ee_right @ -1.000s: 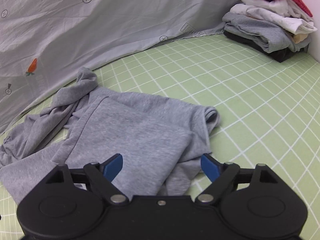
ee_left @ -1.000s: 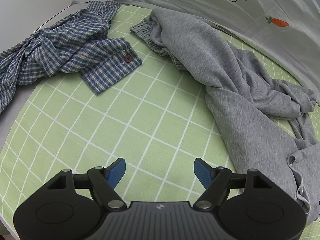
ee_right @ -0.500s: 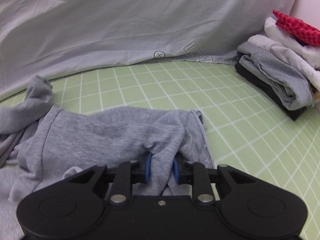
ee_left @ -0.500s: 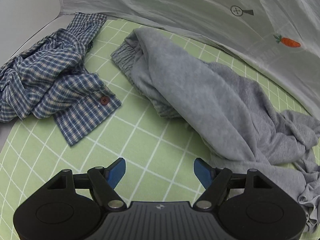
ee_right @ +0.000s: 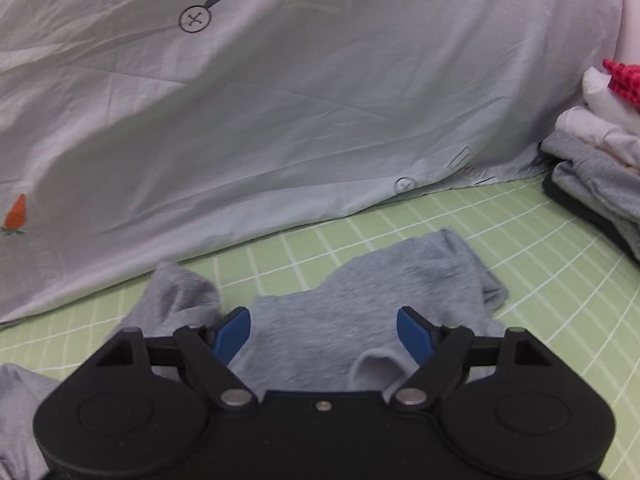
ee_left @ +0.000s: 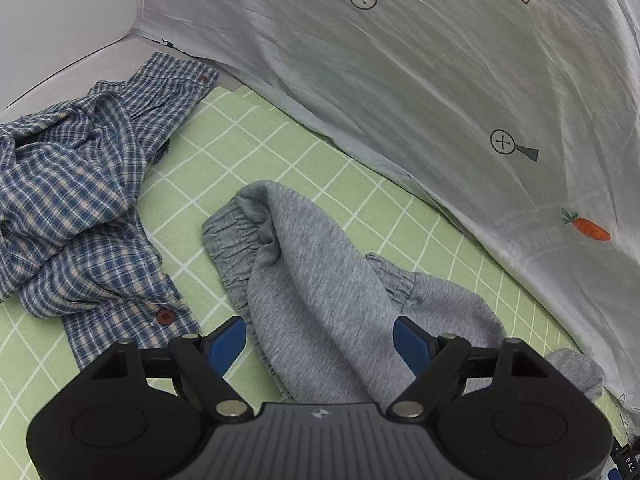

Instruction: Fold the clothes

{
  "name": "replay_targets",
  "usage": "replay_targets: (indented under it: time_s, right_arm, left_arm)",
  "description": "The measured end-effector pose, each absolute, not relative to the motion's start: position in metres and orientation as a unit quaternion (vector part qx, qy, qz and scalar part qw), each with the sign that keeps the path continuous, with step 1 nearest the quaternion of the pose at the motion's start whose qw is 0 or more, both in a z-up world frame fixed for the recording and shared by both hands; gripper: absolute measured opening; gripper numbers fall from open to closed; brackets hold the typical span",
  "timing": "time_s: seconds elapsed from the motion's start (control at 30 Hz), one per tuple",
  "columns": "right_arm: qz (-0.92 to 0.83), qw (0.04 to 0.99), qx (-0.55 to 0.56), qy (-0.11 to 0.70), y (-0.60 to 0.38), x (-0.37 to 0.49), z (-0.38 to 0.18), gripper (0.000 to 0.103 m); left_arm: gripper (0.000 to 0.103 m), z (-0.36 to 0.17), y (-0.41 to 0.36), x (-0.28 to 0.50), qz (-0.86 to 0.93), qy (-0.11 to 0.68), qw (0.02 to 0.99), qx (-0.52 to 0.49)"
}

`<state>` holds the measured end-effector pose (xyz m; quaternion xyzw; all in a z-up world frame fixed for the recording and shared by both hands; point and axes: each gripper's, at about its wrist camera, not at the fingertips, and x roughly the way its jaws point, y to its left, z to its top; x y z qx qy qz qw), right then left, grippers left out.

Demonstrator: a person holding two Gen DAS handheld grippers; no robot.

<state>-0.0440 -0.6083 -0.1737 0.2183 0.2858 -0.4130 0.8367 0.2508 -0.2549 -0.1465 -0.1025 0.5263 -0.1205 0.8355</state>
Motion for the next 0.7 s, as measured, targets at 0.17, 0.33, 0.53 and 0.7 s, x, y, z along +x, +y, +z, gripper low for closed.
replay_targets:
  time_s: [0.17, 0.33, 0.53, 0.7]
  right_arm:
    - [-0.428, 0.809, 0.217, 0.339, -0.595, -0.026, -0.192, 0.080]
    - [-0.439, 0.790, 0.218, 0.368, -0.597, -0.039, -0.205, 0.019]
    - [-0.484, 0.797, 0.177, 0.315, -0.578, -0.110, -0.170, 0.008]
    - [-0.545, 0.767, 0.132, 0.313, -0.560, -0.195, -0.156, 0.008]
  left_arm:
    - [0.067, -0.159, -0.271, 0.250, -0.102, 0.537, 0.835, -0.063]
    - [0.007, -0.147, -0.262, 0.233, -0.118, 0.511, 0.850, -0.047]
    - [0.004, -0.121, -0.239, 0.203, -0.129, 0.480, 0.867, -0.045]
    - [0.004, -0.097, -0.197, 0.153, -0.128, 0.465, 0.875, -0.044]
